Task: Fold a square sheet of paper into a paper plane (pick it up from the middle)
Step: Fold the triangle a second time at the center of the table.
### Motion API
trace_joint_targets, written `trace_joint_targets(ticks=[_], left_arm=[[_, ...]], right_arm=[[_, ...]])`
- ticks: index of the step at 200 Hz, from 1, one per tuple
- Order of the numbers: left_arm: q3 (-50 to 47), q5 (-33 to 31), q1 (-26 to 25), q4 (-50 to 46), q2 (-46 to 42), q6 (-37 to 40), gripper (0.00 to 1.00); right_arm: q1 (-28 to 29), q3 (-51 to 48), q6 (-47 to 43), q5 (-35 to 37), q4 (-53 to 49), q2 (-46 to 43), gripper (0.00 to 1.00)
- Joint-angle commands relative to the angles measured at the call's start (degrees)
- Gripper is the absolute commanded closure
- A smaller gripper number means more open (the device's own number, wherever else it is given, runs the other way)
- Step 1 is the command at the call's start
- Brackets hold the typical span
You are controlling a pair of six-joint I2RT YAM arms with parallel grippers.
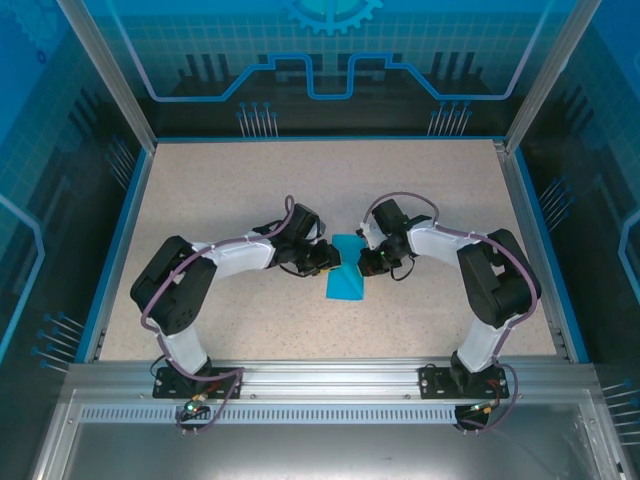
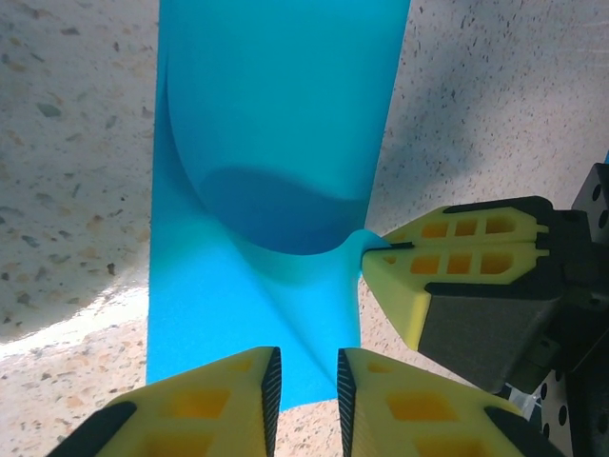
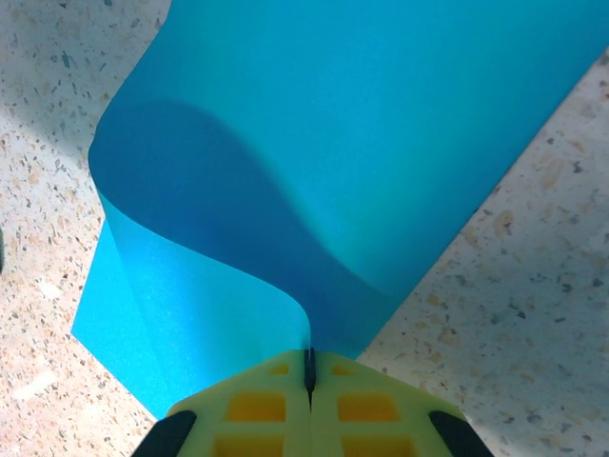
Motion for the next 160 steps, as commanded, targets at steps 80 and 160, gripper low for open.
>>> trace_joint_targets(ticks=[80,160], left_arm=[[-0.10,5.07,-0.84,8.52,3.05,-5.95,0.76],[-0.25,6.14,-1.38,12.06,5.09,-7.91,0.76]], right_arm=[[-0.76,1.00,-0.39,0.70,-0.77,1.43,0.95],[-0.73,1.27,-0.56,0.78,-0.68,2.17,0.95]])
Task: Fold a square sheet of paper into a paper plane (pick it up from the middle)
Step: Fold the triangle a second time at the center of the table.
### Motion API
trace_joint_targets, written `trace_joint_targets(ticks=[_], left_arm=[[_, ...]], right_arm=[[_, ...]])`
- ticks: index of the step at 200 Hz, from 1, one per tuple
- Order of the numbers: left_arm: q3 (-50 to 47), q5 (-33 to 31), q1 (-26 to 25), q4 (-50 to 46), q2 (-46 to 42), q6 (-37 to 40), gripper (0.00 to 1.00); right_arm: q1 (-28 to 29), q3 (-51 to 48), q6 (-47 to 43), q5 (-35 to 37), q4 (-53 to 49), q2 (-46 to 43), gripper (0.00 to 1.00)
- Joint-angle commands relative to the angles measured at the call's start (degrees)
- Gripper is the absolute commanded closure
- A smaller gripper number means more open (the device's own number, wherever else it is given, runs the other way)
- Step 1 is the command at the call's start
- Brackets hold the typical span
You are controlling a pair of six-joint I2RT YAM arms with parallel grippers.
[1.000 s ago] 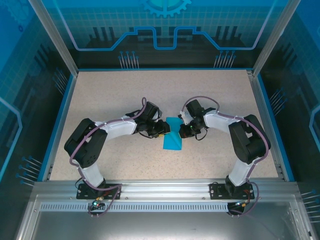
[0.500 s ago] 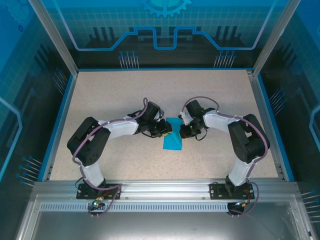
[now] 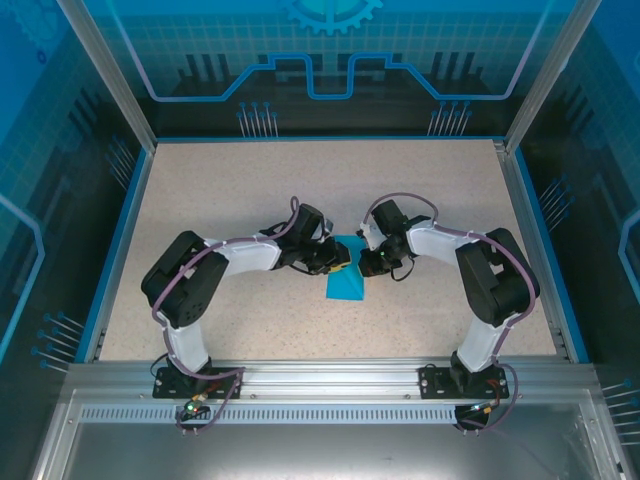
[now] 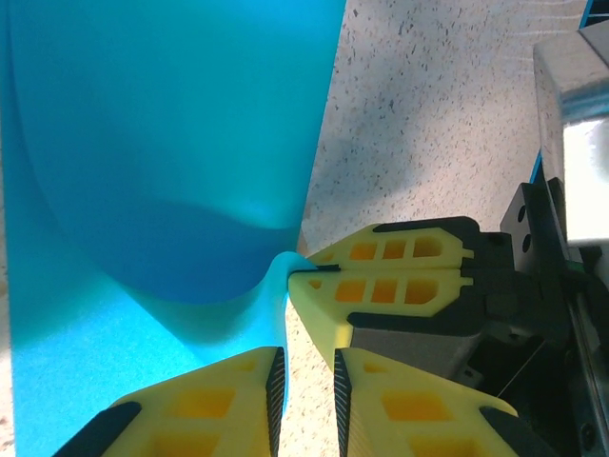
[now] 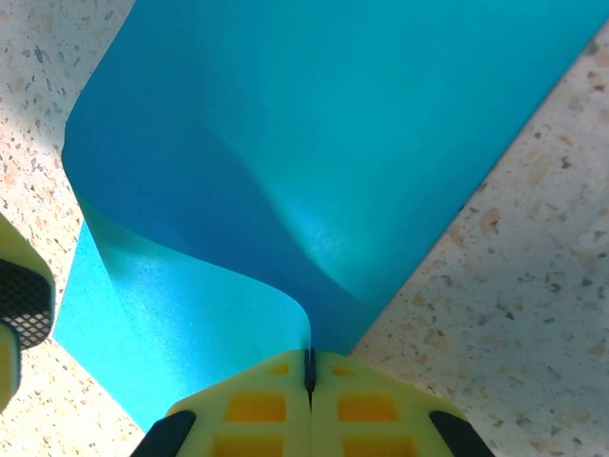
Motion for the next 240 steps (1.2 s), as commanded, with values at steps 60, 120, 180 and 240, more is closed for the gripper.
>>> trace_joint_targets(ticks=[60,120,180,240], left_arm=[[0.16,2.10,-0.96,2.53,3.45,-1.40,0.76],[0.09,1.99,-0.99,2.82,5.31,-1.11,0.76],[-0.11,1.45,-1.14,2.38,6.45,-0.72,0.76],[-0.89,-0.18,-1.14,1.50,6.98,-0.13,0.77]], right_arm=[[-0.76,1.18,-0.54,0.35,-0.57,1.84,0.95],[-0.76,1.19,-0.47,0.17,-0.35,2.02,0.95],[-0.78,1.16,-0.47,0.52,-0.45,2.01,0.95],[-0.76,1.24,-0.55,0.64,-0.64,2.30,0.94]])
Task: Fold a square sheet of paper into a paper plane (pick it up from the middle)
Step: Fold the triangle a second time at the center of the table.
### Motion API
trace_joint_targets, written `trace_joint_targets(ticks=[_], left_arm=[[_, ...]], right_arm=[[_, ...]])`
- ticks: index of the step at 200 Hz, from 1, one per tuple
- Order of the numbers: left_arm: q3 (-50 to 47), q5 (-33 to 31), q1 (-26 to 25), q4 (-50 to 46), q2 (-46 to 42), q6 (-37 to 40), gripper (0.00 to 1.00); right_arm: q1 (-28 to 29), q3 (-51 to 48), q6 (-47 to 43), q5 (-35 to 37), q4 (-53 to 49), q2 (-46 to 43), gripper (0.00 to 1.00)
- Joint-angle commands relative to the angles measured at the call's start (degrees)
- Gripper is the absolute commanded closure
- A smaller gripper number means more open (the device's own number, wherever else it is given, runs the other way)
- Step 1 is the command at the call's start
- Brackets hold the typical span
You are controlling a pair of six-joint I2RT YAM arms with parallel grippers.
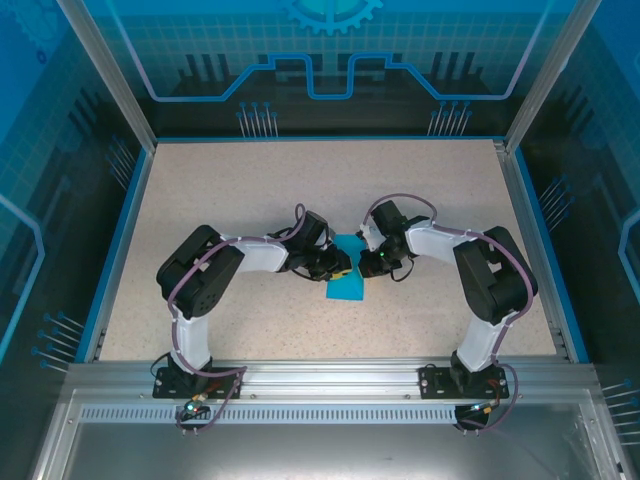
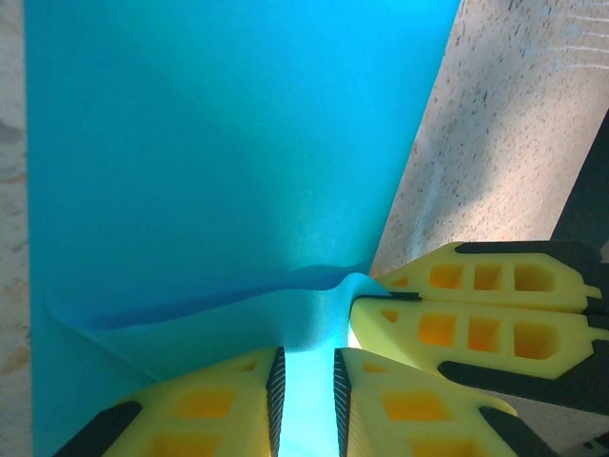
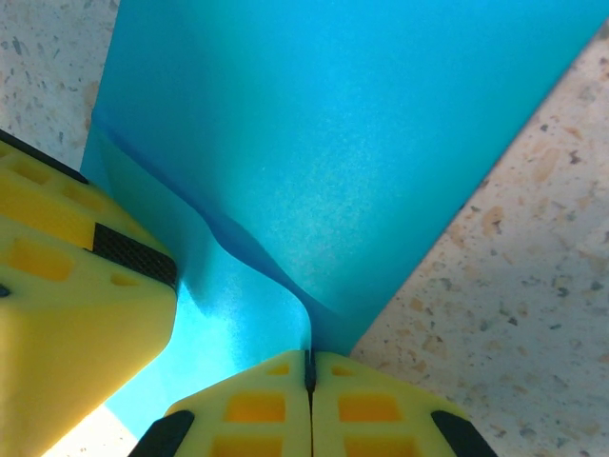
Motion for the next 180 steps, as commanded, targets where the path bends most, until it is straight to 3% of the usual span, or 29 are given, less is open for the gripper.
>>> trace_joint_targets(ticks=[1,73,104,149,180], left_arm=[[-0.90,-0.92,-0.61,-0.81,1.21,0.56,0.76],[-1.52,-1.42,-0.84,-0.35,2.52,0.53,0.77],[-1.79,-1.63,-0.92,-0.29,2.44,0.36,0.77],[-1.92,-1.89,-0.89,-0.45,2.27,0.44,0.77],[-1.80,-2.05,-0.92,-0.54,2.34,0.56,0.77]], right_arm=[[-0.74,1.14,-0.56,0.68,-0.63,1.41,0.94],[-0.85,1.26,-0.31,-0.17,-0.53,1.15,0.92],[-1.18,0.83,1.10,-0.68,-0.28,-1.21,0.86],[-3.18,-2.22,4.78,-3.40,1.03,-9.96,0.67],[-3.30,-5.54,7.73,-8.06,2.98,-14.36,0.68]])
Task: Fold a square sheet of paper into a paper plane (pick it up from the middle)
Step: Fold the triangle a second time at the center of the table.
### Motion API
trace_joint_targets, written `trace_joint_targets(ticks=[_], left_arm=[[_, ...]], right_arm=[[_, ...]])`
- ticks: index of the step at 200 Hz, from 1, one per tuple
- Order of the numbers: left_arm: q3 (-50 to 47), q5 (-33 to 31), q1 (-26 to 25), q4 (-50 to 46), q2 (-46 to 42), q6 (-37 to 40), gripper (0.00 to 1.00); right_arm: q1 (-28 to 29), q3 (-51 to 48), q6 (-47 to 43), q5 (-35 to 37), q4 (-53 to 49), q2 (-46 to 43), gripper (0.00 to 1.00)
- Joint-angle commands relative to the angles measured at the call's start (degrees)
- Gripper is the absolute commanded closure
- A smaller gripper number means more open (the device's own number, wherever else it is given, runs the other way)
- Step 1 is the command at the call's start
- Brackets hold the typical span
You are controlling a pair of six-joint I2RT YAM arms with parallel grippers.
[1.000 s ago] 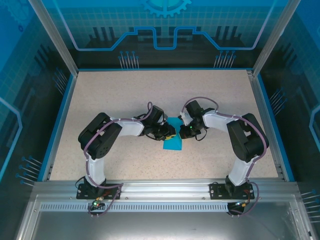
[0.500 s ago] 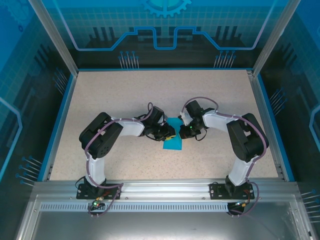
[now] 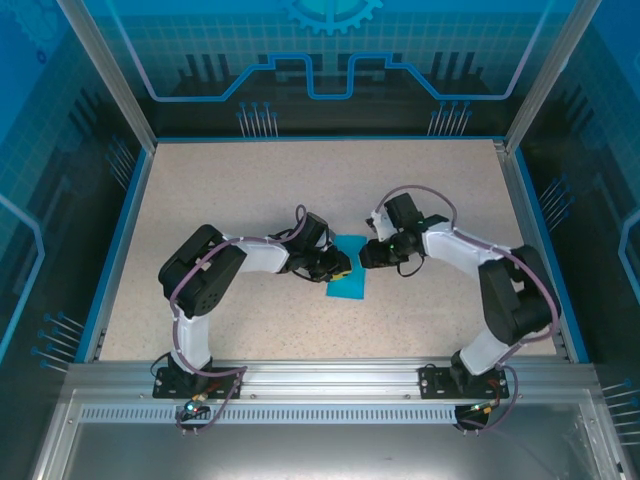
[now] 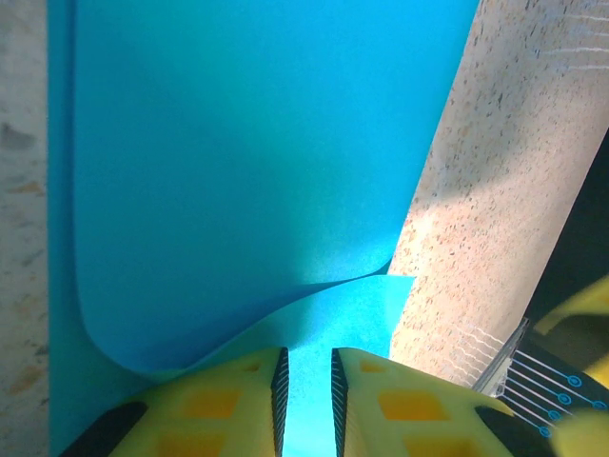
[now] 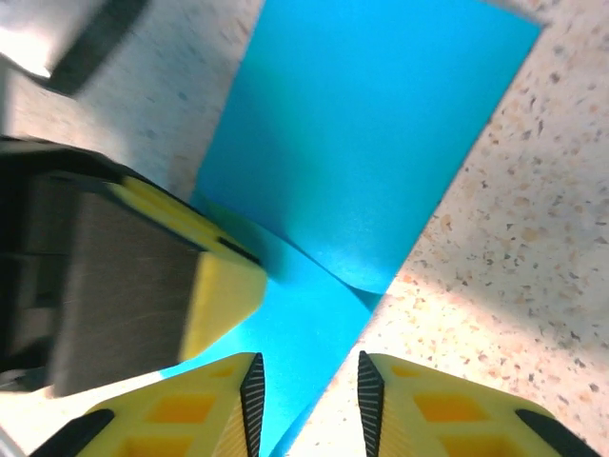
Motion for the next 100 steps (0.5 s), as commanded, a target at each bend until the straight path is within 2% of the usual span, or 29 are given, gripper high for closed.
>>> trace_joint_targets(ticks=[1,42,100], left_arm=[[-1.36,-1.62,-0.72,-1.59,1.59,0.55,0.78],[-1.01,-1.72,-0.70,-1.95,1.50,0.78,0.78],[-1.05,-1.41,-0.73,-1.86,1.37,0.87,0.78]], right_arm=[[-0.69,-2.88,3.36,-5.68,1.44,-3.02,0.69],[1.75,-9.16,10.08,-12.52,7.34,-4.85,0.91],[6.91,-11.28,17.13,-10.30,12.26,-1.45,0.94]])
